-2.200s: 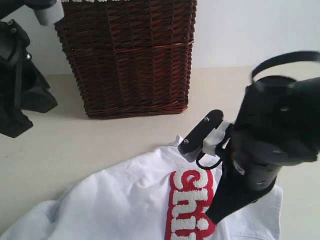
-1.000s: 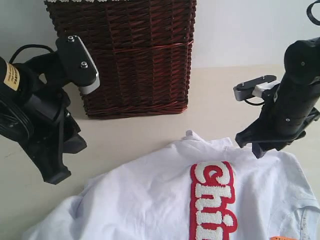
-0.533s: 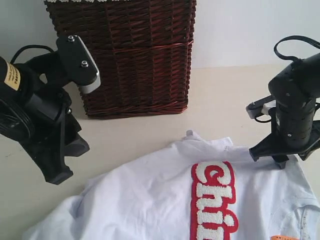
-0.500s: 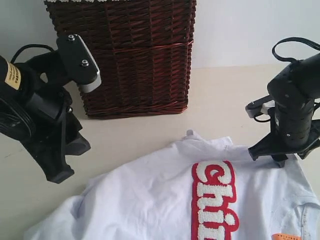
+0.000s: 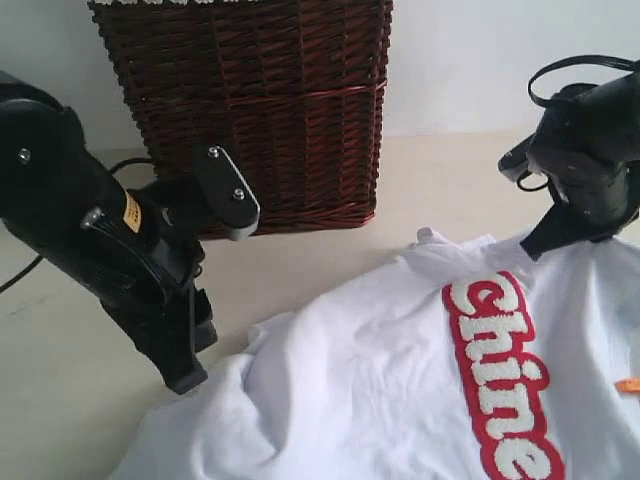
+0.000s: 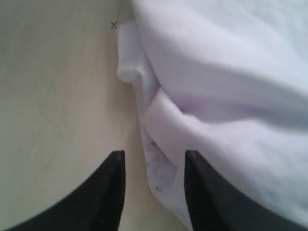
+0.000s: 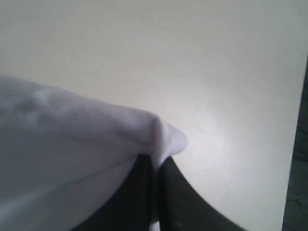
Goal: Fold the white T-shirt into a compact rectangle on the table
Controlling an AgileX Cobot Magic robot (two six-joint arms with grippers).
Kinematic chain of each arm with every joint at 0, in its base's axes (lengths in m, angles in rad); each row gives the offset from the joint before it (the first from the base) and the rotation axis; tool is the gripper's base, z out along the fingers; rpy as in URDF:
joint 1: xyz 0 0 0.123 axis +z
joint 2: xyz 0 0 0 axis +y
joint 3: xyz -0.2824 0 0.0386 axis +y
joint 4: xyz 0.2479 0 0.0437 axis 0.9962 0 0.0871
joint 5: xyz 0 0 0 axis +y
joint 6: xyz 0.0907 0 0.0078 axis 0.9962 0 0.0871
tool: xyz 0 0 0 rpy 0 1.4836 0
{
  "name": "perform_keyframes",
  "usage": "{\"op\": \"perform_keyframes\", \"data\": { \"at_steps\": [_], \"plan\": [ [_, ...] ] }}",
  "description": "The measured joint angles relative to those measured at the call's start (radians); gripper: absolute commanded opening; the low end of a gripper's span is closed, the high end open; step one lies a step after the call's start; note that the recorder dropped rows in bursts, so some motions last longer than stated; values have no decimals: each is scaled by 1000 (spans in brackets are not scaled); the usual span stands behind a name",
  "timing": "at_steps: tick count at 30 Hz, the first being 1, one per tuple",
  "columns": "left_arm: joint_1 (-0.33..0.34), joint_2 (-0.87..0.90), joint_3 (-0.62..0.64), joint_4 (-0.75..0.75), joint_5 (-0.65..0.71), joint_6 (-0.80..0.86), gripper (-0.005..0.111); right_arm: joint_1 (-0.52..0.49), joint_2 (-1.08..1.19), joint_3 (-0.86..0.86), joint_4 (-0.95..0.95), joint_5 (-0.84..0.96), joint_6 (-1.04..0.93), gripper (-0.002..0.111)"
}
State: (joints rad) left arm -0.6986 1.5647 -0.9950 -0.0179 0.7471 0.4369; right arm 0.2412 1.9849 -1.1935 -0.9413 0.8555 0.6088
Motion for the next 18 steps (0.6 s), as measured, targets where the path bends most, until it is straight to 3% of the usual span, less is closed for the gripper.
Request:
{"op": "perform_keyframes", "data": {
  "at_steps": [3, 6, 10, 12, 18],
  "plan": [
    [0, 42, 0, 0, 4, 0, 41, 0, -11, -30, -22, -3, 29, 2],
    [0, 76, 0, -2, 4, 0, 41, 0, -12, -47, -21, -13, 39, 18],
    [0, 113, 0, -2, -16, 0, 41, 0, -12, -52, 12, -26, 13, 47],
    [0, 137, 0, -4, -35, 0, 41, 0, -12, -52, 29, -25, 0, 52],
    [0, 196, -2, -23, -67, -4, 41, 0, -41, -52, 105, 3, -50, 51]
  ]
}}
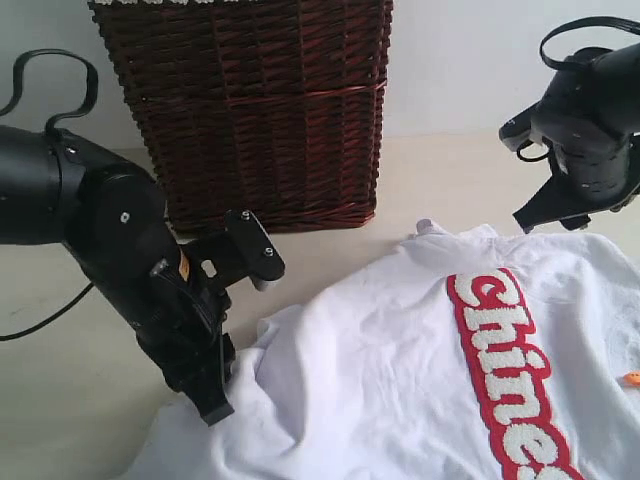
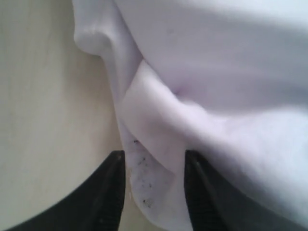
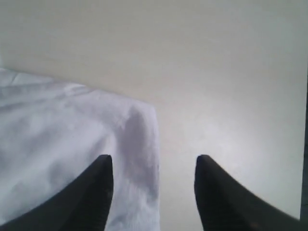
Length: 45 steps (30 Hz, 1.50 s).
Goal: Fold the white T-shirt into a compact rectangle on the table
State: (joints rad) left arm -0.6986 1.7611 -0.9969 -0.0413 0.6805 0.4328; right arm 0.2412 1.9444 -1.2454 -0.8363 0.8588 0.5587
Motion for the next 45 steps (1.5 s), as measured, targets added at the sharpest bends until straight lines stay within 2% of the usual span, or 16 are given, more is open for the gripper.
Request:
{"op": "perform_keyframes", "data": {
  "at_steps": [6, 13, 21, 24, 29, 33, 36, 41, 43, 45],
  "plan": [
    [0, 11, -42, -87, -8, 6, 41, 0, -65, 0, 248, -45, -212, 51],
    [0, 11, -55, -190, -2, 89, 41, 0, -88, 0, 571, -70, -450, 51],
    [0, -67, -55, -209, 18, 108, 41, 0, -88, 0, 680, -84, -522, 51],
    [0, -101, -55, -236, 22, 122, 41, 0, -88, 0, 684, -90, -524, 42],
    [0, -105, -56, -289, 42, 164, 41, 0, -88, 0, 684, -95, -529, 17],
    [0, -105, -56, -298, 45, 186, 41, 0, -88, 0, 684, -95, -552, 2],
    [0, -99, -57, -324, 61, 187, 41, 0, -88, 0, 689, -95, -559, 0],
    [-4, -52, -57, -356, 129, 190, 58, 0, -88, 0, 707, -104, -571, 0],
    [-6, -22, -44, -341, 102, 183, 62, 0, -88, 0, 716, -108, -576, 0],
    [-6, 16, -35, -316, 64, 175, 62, 0, -88, 0, 727, -110, -587, 0]
  ]
}}
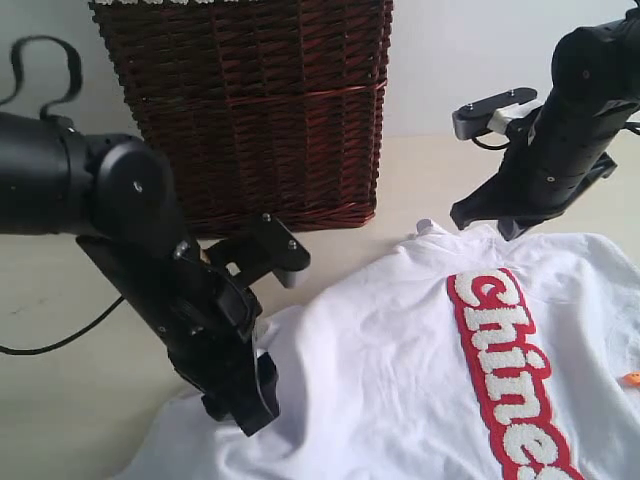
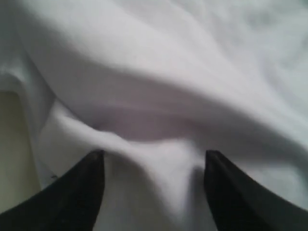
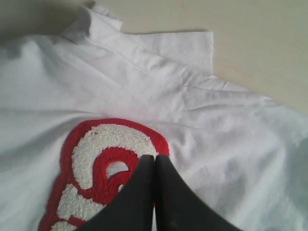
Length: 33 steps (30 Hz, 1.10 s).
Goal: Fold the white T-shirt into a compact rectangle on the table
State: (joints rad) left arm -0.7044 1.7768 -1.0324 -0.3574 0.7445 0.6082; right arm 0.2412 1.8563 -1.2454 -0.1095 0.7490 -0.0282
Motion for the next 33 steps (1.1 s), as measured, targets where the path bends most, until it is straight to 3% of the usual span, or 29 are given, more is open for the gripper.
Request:
{"op": "perform_keyframes", "data": {
  "at_steps": [8, 15, 19, 26, 33],
  "plan": [
    [0, 98, 2, 42, -110, -31, 57, 0, 0, 0, 30, -2, -20, 0],
    [0, 164, -2, 129, -107, -83, 28, 0, 0, 0, 34, -4, -29, 0],
    [0, 167, -29, 167, -71, -100, 0, 0, 0, 0, 34, -8, -29, 0],
    [4, 97, -65, 237, 15, -112, 0, 0, 0, 0, 34, -11, -32, 0],
    [102, -12, -69, 245, 19, -143, 1, 0, 0, 0, 63, -2, -61, 0]
  ]
}}
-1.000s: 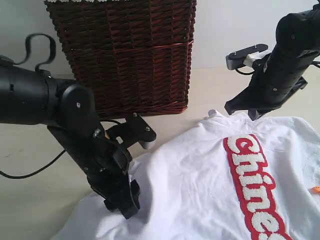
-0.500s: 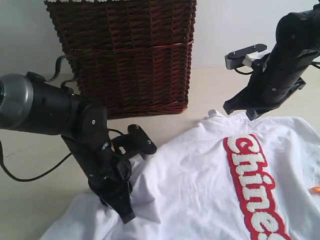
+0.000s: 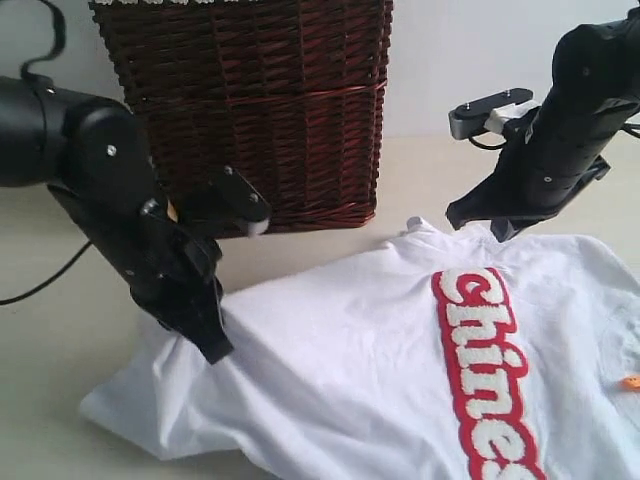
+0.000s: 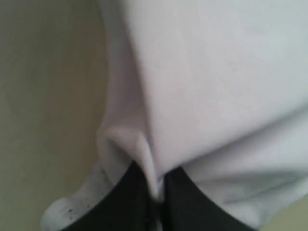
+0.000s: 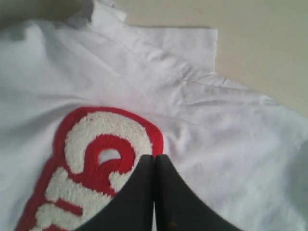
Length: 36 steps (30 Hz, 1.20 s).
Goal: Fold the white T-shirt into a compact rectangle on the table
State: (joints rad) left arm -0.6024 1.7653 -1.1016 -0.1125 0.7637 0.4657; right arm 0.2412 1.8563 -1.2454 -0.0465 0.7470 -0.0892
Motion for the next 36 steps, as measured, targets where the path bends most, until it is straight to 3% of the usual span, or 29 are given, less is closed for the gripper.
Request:
{"op": "perform_keyframes", "data": {
  "at_steps": [1, 3, 6, 7, 10, 13, 19, 26, 28, 32, 36],
  "plan": [
    [21, -8, 0, 0, -9, -15, 3, 0, 0, 0, 23, 11, -29, 0],
    [81, -12, 0, 2, -36, -57, 20, 0, 0, 0, 119, 69, -153, 0],
    [133, -12, 0, 5, -37, -70, 66, 0, 0, 5, 274, 124, -333, 0],
    [148, -12, -2, 19, -35, -74, 66, 0, 8, 17, 335, 124, -388, 0],
    [152, -40, -51, 105, -46, -166, 54, 2, 100, 26, 336, 112, -376, 0],
    [155, -86, -70, 123, -120, -202, 53, 2, 197, 26, 173, 104, -217, 0],
    [208, 139, -65, 125, -81, -219, 53, 11, 205, 18, -179, 102, 139, 0],
    [209, 218, -65, 55, 6, -183, 50, 11, 209, 18, -247, 98, 175, 0],
    [209, 229, -65, 53, 31, -174, 40, 11, 209, 18, -251, 98, 155, 0],
    [209, 229, -63, 38, 47, -173, 1, 11, 209, 18, -251, 94, 150, 0],
    [209, 229, -32, 36, 126, -167, 0, 11, 209, 18, -251, 94, 128, 0]
  ]
}}
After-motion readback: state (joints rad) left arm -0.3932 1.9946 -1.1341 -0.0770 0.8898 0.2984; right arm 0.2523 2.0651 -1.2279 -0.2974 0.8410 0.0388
